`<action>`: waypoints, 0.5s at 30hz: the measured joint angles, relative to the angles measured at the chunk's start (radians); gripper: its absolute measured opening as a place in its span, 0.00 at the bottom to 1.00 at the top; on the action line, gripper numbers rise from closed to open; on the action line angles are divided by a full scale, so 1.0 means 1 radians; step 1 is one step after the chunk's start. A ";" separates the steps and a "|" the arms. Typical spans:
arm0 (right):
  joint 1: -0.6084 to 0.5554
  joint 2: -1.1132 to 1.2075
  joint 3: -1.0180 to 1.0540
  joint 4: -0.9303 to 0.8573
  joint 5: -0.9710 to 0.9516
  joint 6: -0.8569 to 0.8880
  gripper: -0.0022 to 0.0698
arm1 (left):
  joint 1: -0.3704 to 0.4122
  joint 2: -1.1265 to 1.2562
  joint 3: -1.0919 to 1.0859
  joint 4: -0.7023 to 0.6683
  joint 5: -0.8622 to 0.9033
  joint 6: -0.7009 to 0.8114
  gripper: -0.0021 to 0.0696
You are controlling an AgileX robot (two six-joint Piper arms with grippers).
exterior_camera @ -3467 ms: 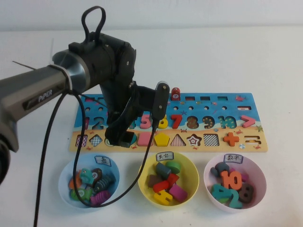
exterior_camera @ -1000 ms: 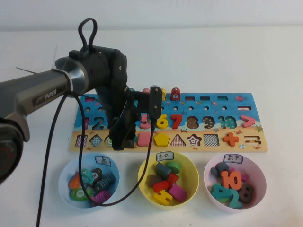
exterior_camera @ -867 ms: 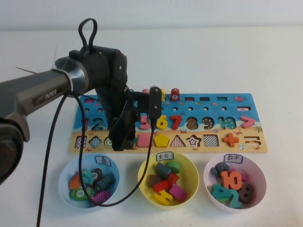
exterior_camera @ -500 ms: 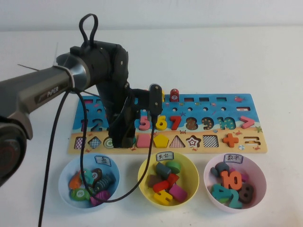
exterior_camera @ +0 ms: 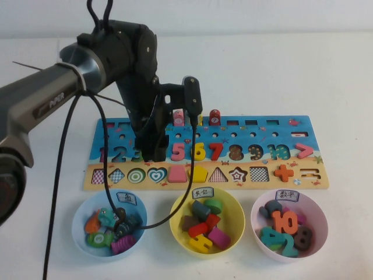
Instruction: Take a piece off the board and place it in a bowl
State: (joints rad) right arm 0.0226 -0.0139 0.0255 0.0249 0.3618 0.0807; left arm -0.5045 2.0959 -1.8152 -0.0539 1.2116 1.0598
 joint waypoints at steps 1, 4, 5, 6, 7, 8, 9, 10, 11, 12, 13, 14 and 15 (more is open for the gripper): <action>0.000 0.000 0.000 0.000 0.000 0.000 0.01 | 0.000 -0.008 0.000 0.002 0.002 -0.011 0.42; 0.000 0.000 0.000 0.000 0.000 0.000 0.01 | 0.000 -0.052 0.000 0.009 0.002 -0.053 0.42; 0.000 0.000 0.000 0.000 0.000 0.000 0.01 | -0.004 -0.070 0.000 0.016 0.004 -0.071 0.42; 0.000 0.000 0.000 0.000 0.000 0.000 0.01 | -0.014 -0.088 0.000 0.026 0.006 -0.088 0.42; 0.000 0.000 0.000 0.000 0.000 0.000 0.01 | -0.022 -0.103 0.000 0.035 0.007 -0.101 0.42; 0.000 0.000 0.000 0.000 0.000 0.000 0.01 | -0.036 -0.121 0.000 0.046 0.010 -0.115 0.42; 0.000 0.000 0.000 0.000 0.000 0.000 0.01 | -0.052 -0.137 -0.002 0.054 0.010 -0.132 0.42; 0.000 0.000 0.000 0.000 0.000 0.000 0.01 | -0.066 -0.151 -0.002 0.054 0.010 -0.147 0.42; 0.000 0.000 0.000 0.000 0.000 0.000 0.01 | -0.086 -0.164 -0.004 0.062 0.012 -0.171 0.42; 0.000 0.000 0.000 0.000 0.000 0.000 0.01 | -0.106 -0.175 -0.004 0.069 0.014 -0.198 0.42; 0.000 0.000 0.000 0.000 0.000 0.000 0.01 | -0.125 -0.182 -0.004 0.072 0.016 -0.229 0.42; 0.000 0.000 0.000 0.000 0.000 0.000 0.01 | -0.144 -0.187 -0.004 0.072 0.018 -0.260 0.42; 0.000 0.000 0.000 0.000 0.000 0.000 0.01 | -0.162 -0.192 -0.004 0.072 0.018 -0.287 0.42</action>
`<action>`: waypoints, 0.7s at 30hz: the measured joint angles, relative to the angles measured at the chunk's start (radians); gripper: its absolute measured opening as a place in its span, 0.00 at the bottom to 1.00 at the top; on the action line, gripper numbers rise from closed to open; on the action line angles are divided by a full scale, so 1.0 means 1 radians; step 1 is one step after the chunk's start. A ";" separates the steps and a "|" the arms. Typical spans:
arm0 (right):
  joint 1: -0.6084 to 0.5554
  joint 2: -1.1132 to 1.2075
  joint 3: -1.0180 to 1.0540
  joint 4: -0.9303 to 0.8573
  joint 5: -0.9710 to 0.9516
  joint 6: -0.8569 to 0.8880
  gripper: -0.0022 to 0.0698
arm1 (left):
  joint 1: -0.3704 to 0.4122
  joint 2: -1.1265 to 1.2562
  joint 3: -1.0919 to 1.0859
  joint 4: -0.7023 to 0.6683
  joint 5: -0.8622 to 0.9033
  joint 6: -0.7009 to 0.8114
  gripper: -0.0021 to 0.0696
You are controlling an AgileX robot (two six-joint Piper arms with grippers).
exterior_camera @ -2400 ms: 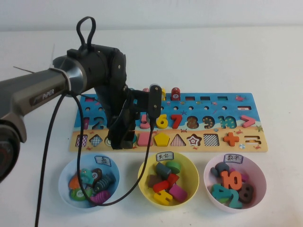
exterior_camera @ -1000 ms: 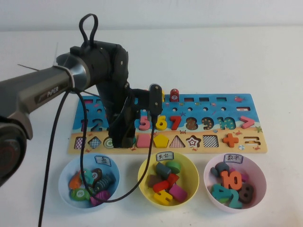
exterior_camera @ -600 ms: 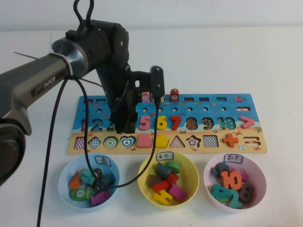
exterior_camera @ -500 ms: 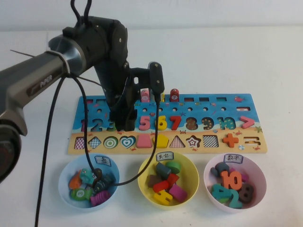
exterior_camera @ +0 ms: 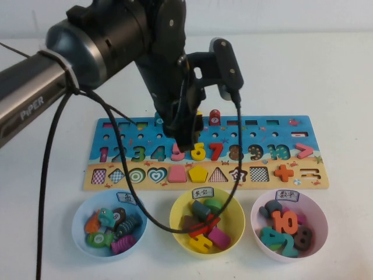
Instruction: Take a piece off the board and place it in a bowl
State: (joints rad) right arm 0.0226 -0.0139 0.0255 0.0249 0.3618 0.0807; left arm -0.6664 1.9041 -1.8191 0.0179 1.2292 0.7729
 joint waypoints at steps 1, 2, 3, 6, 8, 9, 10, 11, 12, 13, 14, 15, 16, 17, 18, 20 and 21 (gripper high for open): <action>0.000 0.000 0.000 0.000 0.000 0.000 0.01 | -0.014 -0.002 0.000 0.000 0.000 -0.020 0.42; 0.000 0.000 0.000 0.000 0.000 0.000 0.01 | -0.037 -0.002 0.000 0.000 0.002 -0.042 0.42; 0.000 0.000 0.000 0.000 0.000 0.000 0.01 | -0.054 -0.002 0.000 -0.002 0.002 -0.053 0.42; 0.000 0.000 0.000 0.000 0.000 0.000 0.01 | -0.122 -0.006 0.031 -0.002 0.000 -0.078 0.42; 0.000 0.000 0.000 0.000 0.000 0.000 0.01 | -0.172 -0.007 0.082 -0.003 0.000 -0.091 0.42; 0.000 0.000 0.000 0.000 0.000 0.000 0.01 | -0.193 -0.007 0.120 -0.003 0.000 -0.098 0.42; 0.000 0.000 0.000 0.000 0.000 0.000 0.01 | -0.208 -0.007 0.140 -0.003 -0.002 -0.101 0.42; 0.000 0.000 0.000 0.000 0.000 0.000 0.01 | -0.224 -0.007 0.171 -0.003 -0.002 -0.101 0.42; 0.000 0.000 0.000 0.000 0.000 0.000 0.01 | -0.235 -0.007 0.199 -0.003 -0.002 -0.101 0.42; 0.000 0.000 0.000 0.000 0.000 0.000 0.01 | -0.240 -0.007 0.220 -0.003 -0.002 -0.101 0.42; 0.000 0.000 0.000 0.000 0.000 0.000 0.01 | -0.242 -0.007 0.233 -0.003 -0.002 -0.101 0.42; 0.000 0.000 0.000 0.000 0.000 0.000 0.01 | -0.242 -0.007 0.238 -0.001 -0.002 -0.102 0.42; 0.000 0.000 0.000 0.000 0.000 0.000 0.01 | -0.242 -0.007 0.240 0.000 -0.002 -0.105 0.42; 0.000 0.000 0.000 0.000 0.000 0.000 0.01 | -0.242 -0.005 0.240 0.005 -0.002 -0.105 0.42; 0.000 0.000 0.000 0.000 0.000 0.000 0.01 | -0.242 -0.004 0.240 0.007 -0.004 -0.105 0.42; 0.000 0.000 0.000 0.000 0.000 0.000 0.01 | -0.242 -0.003 0.240 0.007 -0.004 -0.107 0.42; 0.000 0.000 0.000 0.000 0.000 0.000 0.01 | -0.242 -0.001 0.240 0.007 -0.004 -0.107 0.42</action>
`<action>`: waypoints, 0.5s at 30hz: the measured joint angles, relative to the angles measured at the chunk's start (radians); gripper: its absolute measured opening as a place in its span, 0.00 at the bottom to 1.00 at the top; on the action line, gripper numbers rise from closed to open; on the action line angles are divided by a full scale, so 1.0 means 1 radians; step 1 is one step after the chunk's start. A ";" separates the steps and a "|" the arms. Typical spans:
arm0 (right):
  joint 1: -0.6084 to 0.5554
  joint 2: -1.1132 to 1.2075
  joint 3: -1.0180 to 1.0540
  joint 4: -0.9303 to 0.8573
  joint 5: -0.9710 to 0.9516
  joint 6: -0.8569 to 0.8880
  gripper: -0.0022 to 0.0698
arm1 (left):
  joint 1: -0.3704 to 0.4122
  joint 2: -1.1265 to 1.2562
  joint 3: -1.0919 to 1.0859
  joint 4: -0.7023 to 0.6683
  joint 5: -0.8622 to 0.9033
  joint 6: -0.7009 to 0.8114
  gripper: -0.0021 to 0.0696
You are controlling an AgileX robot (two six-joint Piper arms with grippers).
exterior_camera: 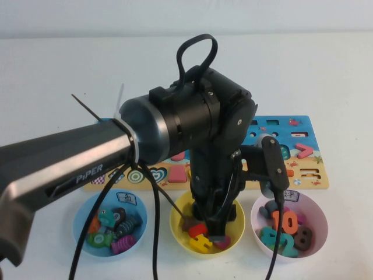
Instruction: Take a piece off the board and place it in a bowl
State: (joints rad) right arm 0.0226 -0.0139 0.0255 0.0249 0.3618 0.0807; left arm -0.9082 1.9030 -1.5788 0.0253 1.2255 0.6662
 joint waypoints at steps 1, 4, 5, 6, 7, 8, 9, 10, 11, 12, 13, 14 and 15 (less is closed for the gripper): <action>0.000 0.000 0.000 0.000 0.000 0.000 0.01 | 0.000 0.000 0.000 0.000 -0.002 0.000 0.42; 0.000 0.000 0.000 0.000 0.000 0.000 0.01 | 0.000 0.000 0.000 0.000 -0.006 0.000 0.47; 0.000 0.000 0.000 0.000 0.000 0.000 0.01 | 0.000 0.000 0.000 -0.002 -0.011 0.000 0.53; 0.000 0.000 0.000 0.000 0.000 0.000 0.01 | 0.000 0.000 0.000 -0.003 -0.019 -0.002 0.59; 0.000 0.000 0.000 0.000 0.000 0.000 0.01 | 0.000 0.000 0.000 -0.003 -0.023 -0.005 0.64; 0.000 0.000 0.000 0.000 0.000 0.000 0.01 | 0.000 0.000 0.000 -0.003 -0.023 -0.008 0.69; 0.000 0.000 0.000 0.000 0.000 0.000 0.01 | 0.000 0.000 0.000 -0.003 -0.023 -0.017 0.72; 0.000 0.000 0.000 0.000 0.000 0.000 0.01 | 0.000 0.000 0.000 0.004 -0.023 -0.032 0.72; 0.000 0.000 0.000 0.000 0.000 0.000 0.01 | 0.000 0.000 0.000 0.015 -0.021 -0.056 0.71; 0.000 0.000 0.000 0.000 0.000 0.000 0.01 | 0.000 0.000 0.000 0.029 -0.017 -0.082 0.66; 0.000 0.000 0.000 0.000 0.000 0.000 0.01 | 0.000 0.000 0.000 0.045 -0.014 -0.107 0.58; 0.000 0.000 0.000 0.000 0.000 0.000 0.01 | 0.002 -0.002 0.000 0.057 -0.012 -0.124 0.51; 0.000 0.000 0.000 0.000 0.000 0.000 0.01 | 0.004 -0.012 0.000 0.066 -0.012 -0.142 0.35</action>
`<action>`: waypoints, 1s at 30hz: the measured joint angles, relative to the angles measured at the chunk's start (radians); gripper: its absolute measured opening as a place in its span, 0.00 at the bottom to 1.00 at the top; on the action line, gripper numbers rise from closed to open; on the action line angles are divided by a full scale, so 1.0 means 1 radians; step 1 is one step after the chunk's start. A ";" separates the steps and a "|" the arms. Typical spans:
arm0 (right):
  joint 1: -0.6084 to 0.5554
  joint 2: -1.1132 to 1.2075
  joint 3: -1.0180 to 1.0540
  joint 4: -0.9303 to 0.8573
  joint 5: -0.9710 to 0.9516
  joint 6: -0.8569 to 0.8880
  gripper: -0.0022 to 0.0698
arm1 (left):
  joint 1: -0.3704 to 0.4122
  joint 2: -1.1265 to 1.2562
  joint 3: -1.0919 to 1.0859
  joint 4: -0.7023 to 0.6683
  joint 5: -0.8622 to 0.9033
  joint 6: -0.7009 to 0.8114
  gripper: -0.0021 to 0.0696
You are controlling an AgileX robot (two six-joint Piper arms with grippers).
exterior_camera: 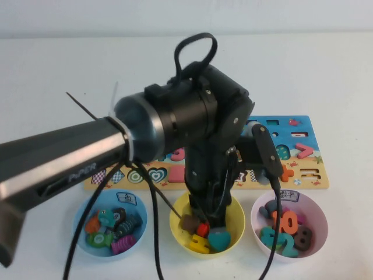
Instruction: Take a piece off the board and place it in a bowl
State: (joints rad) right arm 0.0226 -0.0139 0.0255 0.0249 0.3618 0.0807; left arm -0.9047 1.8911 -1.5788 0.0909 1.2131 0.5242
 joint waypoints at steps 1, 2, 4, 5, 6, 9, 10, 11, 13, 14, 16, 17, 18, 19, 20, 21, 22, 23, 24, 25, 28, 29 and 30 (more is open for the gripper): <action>0.000 0.000 0.000 0.000 0.000 0.000 0.01 | 0.008 -0.013 0.002 0.000 0.000 -0.013 0.24; 0.000 0.000 0.000 0.000 0.000 0.000 0.01 | 0.017 -0.027 0.004 -0.006 0.000 -0.026 0.18; 0.000 0.000 0.000 0.000 0.000 0.000 0.01 | 0.040 -0.083 0.010 -0.042 -0.014 -0.051 0.09; 0.000 0.000 0.000 0.000 0.000 0.000 0.01 | 0.051 -0.113 0.014 -0.060 -0.034 -0.061 0.07; 0.000 0.000 0.000 0.000 0.000 0.000 0.01 | 0.064 -0.158 0.025 -0.083 -0.064 -0.067 0.05; 0.000 0.000 0.000 0.000 0.000 0.000 0.01 | 0.089 -0.322 0.088 -0.129 -0.173 -0.082 0.03; 0.000 0.000 0.000 0.000 0.000 0.000 0.01 | 0.092 -0.385 0.122 -0.135 -0.212 -0.090 0.03; 0.000 0.000 0.000 0.000 0.000 0.000 0.01 | 0.093 -0.436 0.153 -0.135 -0.252 -0.098 0.03; 0.000 0.000 0.000 0.000 0.000 0.000 0.01 | 0.093 -0.565 0.246 -0.129 -0.327 -0.138 0.03; 0.000 0.000 0.000 0.000 0.000 0.000 0.01 | 0.093 -0.615 0.289 -0.118 -0.357 -0.165 0.03; 0.000 0.000 0.000 0.000 0.000 0.000 0.01 | 0.093 -0.735 0.402 -0.077 -0.431 -0.229 0.03; 0.000 0.000 0.000 0.000 0.000 0.000 0.01 | 0.093 -0.779 0.448 -0.058 -0.457 -0.258 0.03; 0.000 0.000 0.000 0.000 0.000 0.000 0.01 | 0.093 -0.832 0.505 -0.033 -0.484 -0.295 0.03; 0.000 0.000 0.000 0.000 0.000 0.000 0.01 | 0.094 -0.880 0.560 -0.009 -0.508 -0.335 0.03; 0.000 0.000 0.000 0.000 0.000 0.000 0.01 | 0.094 -0.925 0.612 0.014 -0.524 -0.366 0.03; 0.000 0.000 0.000 0.000 0.000 0.000 0.01 | 0.096 -0.965 0.659 0.034 -0.539 -0.404 0.03; 0.000 0.000 0.000 0.000 0.000 0.000 0.01 | 0.096 -1.002 0.700 0.050 -0.554 -0.440 0.03; 0.000 0.000 0.000 0.000 0.000 0.000 0.01 | 0.096 -1.028 0.729 0.057 -0.558 -0.472 0.03; 0.000 0.000 0.000 0.000 0.000 0.000 0.01 | 0.096 -1.057 0.760 0.065 -0.560 -0.501 0.03; 0.000 0.000 0.000 0.000 0.000 0.000 0.01 | 0.096 -1.083 0.786 0.069 -0.560 -0.524 0.03; 0.000 0.000 0.000 0.000 0.000 0.000 0.01 | 0.096 -1.134 0.833 0.082 -0.523 -0.565 0.03; 0.000 0.000 0.000 0.000 0.000 0.000 0.01 | 0.096 -1.145 0.839 0.085 -0.503 -0.570 0.03; 0.000 0.000 0.000 0.000 0.000 0.000 0.01 | 0.096 -1.154 0.843 0.085 -0.494 -0.575 0.03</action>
State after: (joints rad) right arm 0.0226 -0.0139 0.0255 0.0249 0.3618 0.0807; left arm -0.8092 0.7373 -0.7354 0.1761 0.7188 -0.0513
